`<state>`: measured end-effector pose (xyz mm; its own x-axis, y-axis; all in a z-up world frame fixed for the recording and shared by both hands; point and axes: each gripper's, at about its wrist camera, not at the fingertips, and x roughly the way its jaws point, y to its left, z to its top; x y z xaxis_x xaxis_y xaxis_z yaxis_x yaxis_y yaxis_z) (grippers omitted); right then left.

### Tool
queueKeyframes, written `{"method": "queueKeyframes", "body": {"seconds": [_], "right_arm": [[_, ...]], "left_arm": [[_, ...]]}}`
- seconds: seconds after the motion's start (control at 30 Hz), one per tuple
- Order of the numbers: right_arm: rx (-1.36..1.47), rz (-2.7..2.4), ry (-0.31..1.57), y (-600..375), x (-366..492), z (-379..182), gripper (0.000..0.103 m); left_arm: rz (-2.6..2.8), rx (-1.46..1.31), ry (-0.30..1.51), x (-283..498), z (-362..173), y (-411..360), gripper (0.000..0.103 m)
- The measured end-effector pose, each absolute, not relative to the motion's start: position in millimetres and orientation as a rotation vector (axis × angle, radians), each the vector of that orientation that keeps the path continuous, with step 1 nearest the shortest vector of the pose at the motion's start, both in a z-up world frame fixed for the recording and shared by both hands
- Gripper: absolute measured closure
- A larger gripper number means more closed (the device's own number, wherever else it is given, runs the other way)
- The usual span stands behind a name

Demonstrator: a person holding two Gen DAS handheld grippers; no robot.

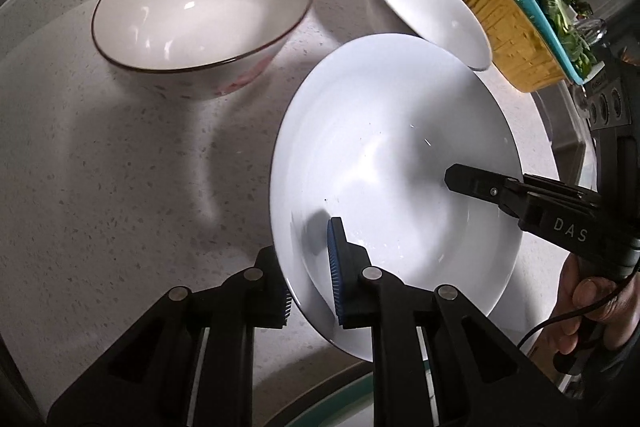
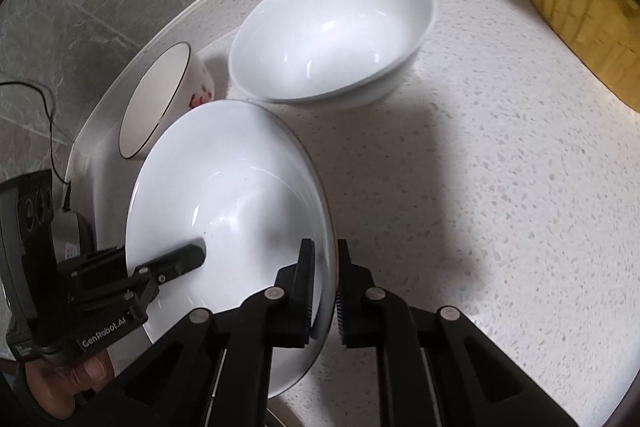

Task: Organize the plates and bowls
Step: 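Lift the large white bowl and lower it onto the teal plate stack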

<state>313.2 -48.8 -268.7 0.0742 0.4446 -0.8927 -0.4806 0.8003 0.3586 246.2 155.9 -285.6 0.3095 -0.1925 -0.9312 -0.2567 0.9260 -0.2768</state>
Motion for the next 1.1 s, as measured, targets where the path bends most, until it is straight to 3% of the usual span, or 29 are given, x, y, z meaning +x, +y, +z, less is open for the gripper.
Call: {"method": "queueKeyframes", "body": {"seconds": [0.33, 0.53, 0.9, 1.1], "right_arm": [[0.008, 0.647, 1.301, -95.6, 311.3, -235.6, 0.093], [0.013, 0.649, 1.303, -151.9, 307.0, -215.0, 0.092], [0.006, 0.645, 1.411, -274.3, 307.5, -244.3, 0.092], [-0.018, 0.652, 1.43, -305.9, 306.7, -258.7, 0.091]], "left_arm": [[-0.008, -0.36, 1.233, 259.1, -240.6, 100.6, 0.09], [-0.033, -0.365, 1.248, 256.6, -224.4, 30.3, 0.09], [-0.018, -0.403, 1.348, 247.6, -261.9, -101.0, 0.09], [-0.003, -0.43, 1.362, 244.0, -275.5, -130.3, 0.09]]}}
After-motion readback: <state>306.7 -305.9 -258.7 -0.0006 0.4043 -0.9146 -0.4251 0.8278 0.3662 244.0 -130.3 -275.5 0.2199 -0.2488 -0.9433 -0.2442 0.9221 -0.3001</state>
